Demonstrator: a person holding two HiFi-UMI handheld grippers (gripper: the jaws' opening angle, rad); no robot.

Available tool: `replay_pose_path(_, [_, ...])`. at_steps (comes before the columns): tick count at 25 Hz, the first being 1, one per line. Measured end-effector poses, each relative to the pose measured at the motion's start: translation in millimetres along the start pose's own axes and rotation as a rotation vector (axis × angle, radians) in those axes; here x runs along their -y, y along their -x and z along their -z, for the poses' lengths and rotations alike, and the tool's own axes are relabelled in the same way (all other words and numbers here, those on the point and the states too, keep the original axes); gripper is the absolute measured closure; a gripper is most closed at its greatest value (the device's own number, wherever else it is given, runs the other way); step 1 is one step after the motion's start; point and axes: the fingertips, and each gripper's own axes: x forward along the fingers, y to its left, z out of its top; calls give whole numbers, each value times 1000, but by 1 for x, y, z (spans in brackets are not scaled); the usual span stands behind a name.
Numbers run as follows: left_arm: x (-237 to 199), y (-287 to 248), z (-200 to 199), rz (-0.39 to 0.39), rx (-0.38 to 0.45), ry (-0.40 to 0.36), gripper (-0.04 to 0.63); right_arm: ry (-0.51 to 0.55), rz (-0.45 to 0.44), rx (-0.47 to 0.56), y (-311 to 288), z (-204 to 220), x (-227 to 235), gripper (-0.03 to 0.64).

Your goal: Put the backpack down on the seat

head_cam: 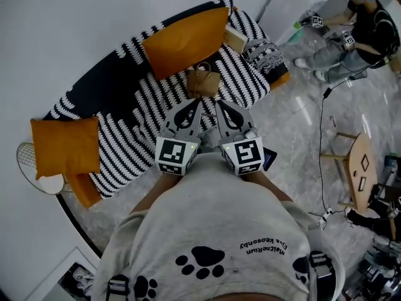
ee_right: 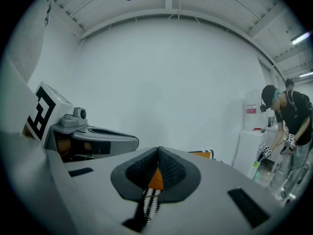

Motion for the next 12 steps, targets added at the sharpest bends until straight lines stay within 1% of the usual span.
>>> replay_pose_path(7, [2, -1, 5, 12, -6, 9, 573, -28, -3, -7, 2, 1, -4, 584])
replay_pose_path(12, [-2, 0, 14, 11, -18, 19, 573, -27, 3, -13, 2, 10, -4, 584])
